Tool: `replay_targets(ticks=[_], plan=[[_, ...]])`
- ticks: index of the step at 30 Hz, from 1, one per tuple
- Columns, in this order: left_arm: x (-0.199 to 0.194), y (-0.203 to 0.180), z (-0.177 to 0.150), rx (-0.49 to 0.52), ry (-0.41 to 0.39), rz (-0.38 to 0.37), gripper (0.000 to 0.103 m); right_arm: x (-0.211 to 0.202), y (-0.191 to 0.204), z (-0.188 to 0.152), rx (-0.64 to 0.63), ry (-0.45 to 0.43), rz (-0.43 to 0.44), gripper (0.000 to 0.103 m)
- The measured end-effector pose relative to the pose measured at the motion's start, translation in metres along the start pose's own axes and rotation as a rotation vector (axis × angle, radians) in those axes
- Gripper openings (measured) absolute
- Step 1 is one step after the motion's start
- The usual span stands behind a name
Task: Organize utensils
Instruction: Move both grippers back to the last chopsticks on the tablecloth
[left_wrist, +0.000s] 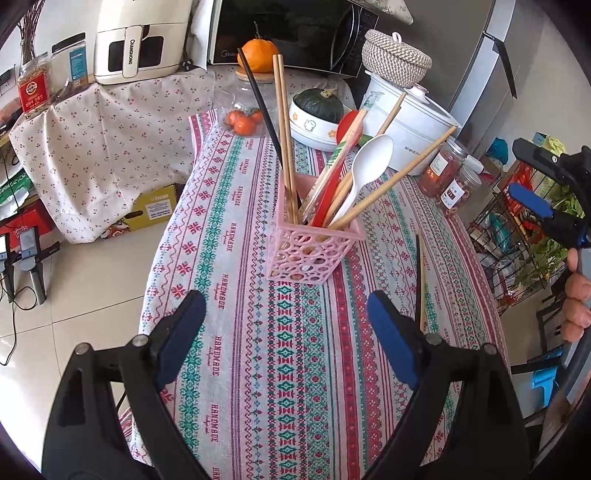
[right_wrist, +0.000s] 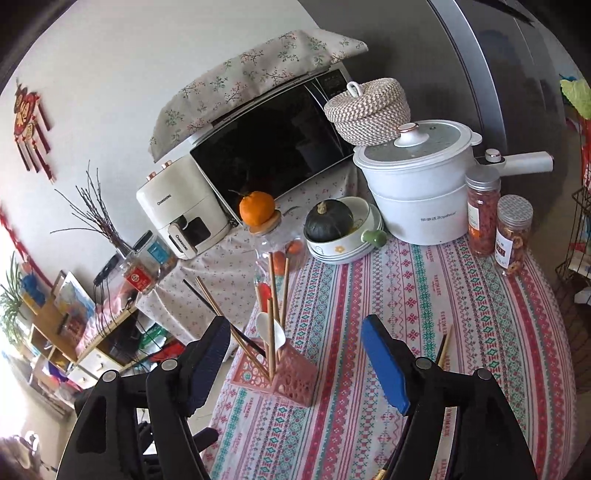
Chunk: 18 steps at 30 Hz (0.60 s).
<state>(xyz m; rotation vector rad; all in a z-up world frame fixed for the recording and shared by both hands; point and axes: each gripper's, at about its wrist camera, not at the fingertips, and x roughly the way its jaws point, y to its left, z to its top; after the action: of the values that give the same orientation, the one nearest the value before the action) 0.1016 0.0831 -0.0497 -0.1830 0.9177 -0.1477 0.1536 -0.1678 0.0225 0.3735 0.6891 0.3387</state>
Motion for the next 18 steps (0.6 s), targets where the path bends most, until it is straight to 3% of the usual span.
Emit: replay_targets(ticks=[4,10,18], plan=[[0.007,-0.014,-0.007,0.029,0.026,-0.002,0.090,-0.007,-0.021,-0.015,0.004,0.073,-0.122,0.085],[0.019,-0.043,-0.019,0.108,0.079,-0.002,0.090,-0.011,-0.054,-0.044,-0.015,0.190,-0.236,0.086],[0.038,-0.083,-0.030,0.247,0.142,0.051,0.090,-0.029,-0.102,-0.072,0.059,0.259,-0.298,0.087]])
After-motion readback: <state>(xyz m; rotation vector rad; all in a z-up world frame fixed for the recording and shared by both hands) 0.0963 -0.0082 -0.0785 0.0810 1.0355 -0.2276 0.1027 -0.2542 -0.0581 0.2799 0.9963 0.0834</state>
